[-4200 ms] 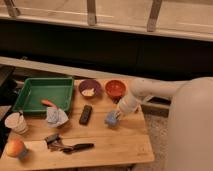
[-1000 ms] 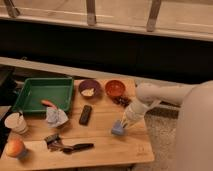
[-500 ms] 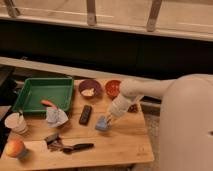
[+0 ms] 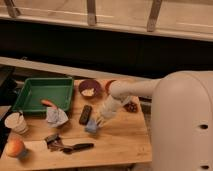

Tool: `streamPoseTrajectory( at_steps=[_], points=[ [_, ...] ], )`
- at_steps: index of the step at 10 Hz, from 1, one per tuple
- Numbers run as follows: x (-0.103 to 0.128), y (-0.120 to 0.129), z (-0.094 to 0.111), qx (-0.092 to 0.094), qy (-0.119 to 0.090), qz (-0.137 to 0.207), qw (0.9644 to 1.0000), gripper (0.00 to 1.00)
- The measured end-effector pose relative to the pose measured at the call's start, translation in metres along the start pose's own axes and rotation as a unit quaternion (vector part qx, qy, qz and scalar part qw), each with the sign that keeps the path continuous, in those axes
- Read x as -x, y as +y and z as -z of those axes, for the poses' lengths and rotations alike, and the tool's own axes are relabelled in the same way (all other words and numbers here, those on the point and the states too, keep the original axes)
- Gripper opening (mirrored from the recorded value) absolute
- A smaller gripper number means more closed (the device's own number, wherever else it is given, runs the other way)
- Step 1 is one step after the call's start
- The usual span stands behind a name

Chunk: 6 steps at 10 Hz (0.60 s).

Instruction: Wipe table surface with sponge

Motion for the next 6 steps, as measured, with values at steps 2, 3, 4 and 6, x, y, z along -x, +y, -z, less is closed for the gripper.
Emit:
streamPoseTrajectory(
  at_steps=[2,3,4,6],
  points=[
    [0.005,-0.025,0.014,0.002,-0.007,-0.012,0.9999,0.0],
    [0.013,-0.038,0.024,0.004,-0.011,-0.011,0.9999,0.0],
    [0.021,-0.046,0.031,0.007,-0.013,-0.005,0.9999,0.0],
    [0.024,-0.049,0.037,0.021,-0.009,0.008,0.9997,0.0]
  ],
)
